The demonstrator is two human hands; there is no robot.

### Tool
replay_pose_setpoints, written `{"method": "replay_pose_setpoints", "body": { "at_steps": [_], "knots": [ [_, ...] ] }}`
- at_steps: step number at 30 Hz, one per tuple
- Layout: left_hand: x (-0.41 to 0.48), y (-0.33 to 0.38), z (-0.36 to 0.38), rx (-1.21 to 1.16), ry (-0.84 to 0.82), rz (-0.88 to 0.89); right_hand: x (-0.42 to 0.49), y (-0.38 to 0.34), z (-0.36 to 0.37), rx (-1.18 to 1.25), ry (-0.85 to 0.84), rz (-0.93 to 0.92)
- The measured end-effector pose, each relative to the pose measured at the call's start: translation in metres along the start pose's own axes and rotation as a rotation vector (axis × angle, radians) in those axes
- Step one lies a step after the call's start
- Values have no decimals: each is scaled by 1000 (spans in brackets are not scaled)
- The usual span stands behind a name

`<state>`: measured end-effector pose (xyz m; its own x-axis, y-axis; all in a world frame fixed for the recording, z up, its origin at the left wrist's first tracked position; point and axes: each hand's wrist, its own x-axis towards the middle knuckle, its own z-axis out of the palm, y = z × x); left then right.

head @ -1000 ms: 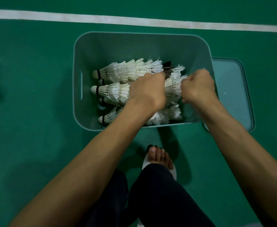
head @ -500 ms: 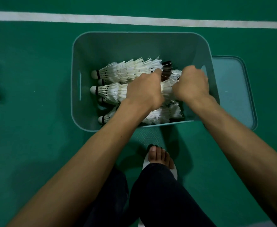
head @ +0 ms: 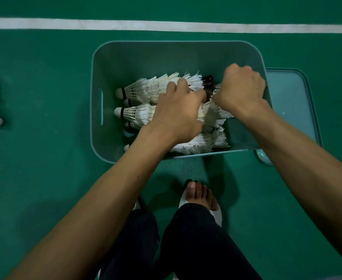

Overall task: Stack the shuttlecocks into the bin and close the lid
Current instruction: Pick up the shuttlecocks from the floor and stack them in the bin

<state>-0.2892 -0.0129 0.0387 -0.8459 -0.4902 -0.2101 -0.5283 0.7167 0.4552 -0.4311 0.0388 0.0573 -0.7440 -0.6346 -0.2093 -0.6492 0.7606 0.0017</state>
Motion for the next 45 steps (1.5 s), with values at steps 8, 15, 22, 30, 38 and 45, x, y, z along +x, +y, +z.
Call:
{"method": "replay_pose_setpoints", "body": {
  "at_steps": [8,15,22,30,38,45],
  "knots": [
    [25,12,4,308,-199,80,8,9,6,-65,44,-66],
    [28,6,11,310,-83,91,18,5,0,-117,159,-170],
    [34,1,16,266,34,95,19,2,-4,16,239,-139],
    [34,-3,17,284,51,65,9,12,-6,122,-65,-101],
    [34,0,16,266,64,52,-22,22,-9,143,174,-18],
    [40,3,15,326,41,42,-30,12,1,197,-27,99]
  ]
}}
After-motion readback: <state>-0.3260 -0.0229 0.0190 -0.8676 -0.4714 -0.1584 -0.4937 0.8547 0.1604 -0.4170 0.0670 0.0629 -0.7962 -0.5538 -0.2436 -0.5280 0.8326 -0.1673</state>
